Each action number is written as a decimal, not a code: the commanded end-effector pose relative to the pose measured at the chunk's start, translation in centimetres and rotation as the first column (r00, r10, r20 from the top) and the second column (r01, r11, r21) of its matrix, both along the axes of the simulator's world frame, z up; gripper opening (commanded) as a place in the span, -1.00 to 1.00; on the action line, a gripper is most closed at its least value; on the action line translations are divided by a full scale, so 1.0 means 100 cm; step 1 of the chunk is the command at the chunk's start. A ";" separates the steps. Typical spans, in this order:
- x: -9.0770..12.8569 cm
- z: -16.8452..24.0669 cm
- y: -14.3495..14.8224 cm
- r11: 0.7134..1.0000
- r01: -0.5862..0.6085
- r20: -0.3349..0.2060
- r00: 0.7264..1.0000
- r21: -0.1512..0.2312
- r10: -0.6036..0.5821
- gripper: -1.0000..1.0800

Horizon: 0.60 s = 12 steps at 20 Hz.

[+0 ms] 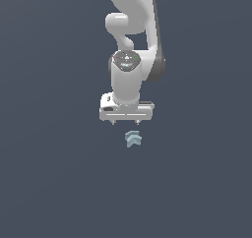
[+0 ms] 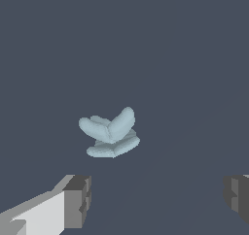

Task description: Pick up the object and move it to a goal position.

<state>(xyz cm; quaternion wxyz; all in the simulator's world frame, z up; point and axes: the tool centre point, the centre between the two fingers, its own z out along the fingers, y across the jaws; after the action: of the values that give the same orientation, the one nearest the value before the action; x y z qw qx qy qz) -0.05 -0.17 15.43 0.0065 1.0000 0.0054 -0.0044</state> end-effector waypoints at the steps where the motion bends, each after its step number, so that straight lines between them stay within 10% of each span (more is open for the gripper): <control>1: 0.000 0.000 0.000 1.000 0.000 0.000 1.000 0.000 0.000 0.92; 12: -0.004 -0.001 0.025 0.999 -0.031 -0.017 0.999 0.032 0.032 0.92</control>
<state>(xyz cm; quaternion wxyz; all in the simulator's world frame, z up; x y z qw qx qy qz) -0.40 2.20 15.36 -0.0084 0.9997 0.0209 -0.0121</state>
